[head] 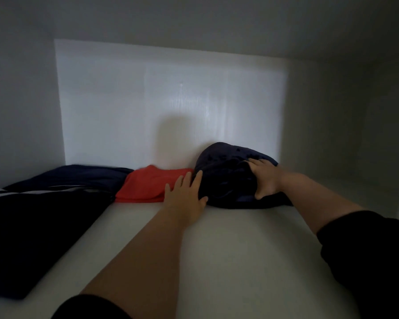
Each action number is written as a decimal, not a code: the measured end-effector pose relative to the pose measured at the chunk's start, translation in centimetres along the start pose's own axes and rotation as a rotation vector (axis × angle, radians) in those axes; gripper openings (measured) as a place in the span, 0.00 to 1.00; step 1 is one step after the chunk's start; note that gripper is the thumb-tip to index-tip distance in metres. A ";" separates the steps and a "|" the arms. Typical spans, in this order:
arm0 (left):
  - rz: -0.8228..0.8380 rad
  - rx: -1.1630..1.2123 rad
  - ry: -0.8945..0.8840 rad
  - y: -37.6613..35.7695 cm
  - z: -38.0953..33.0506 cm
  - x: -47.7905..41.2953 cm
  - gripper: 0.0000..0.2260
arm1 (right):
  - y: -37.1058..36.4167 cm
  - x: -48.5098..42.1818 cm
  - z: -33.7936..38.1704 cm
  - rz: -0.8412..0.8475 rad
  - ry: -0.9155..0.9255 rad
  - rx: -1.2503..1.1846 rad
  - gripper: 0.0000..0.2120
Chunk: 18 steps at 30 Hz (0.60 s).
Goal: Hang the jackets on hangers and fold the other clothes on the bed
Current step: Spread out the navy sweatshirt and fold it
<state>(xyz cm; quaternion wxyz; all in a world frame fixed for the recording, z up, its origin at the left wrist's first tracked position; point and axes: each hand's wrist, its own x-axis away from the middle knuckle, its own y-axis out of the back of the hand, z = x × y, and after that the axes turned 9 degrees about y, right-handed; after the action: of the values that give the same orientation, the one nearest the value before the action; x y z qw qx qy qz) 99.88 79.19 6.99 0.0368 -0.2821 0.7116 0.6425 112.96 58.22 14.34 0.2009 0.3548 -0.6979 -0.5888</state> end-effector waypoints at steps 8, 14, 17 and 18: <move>0.219 -0.102 0.089 0.2 1.3 -0.2 0.28 | -3.2 -3.4 -1.3 -0.201 -0.001 -0.088 0.49; 0.223 -0.151 0.078 0.7 1.1 0.3 0.25 | -3.7 -3.4 0.3 -0.243 -0.086 -0.007 0.46; 0.219 -0.193 0.085 1.0 1.2 0.6 0.26 | -3.8 -2.9 0.8 -0.231 -0.122 0.065 0.48; 0.204 -0.213 0.083 1.2 1.1 0.8 0.27 | -3.7 -2.5 1.1 -0.230 -0.132 0.080 0.49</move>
<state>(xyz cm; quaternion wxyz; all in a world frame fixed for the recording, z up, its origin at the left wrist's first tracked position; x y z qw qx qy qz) 98.37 79.96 7.51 -0.0884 -0.2371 0.6652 0.7025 114.84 60.62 10.90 0.0713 0.4007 -0.6872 -0.6017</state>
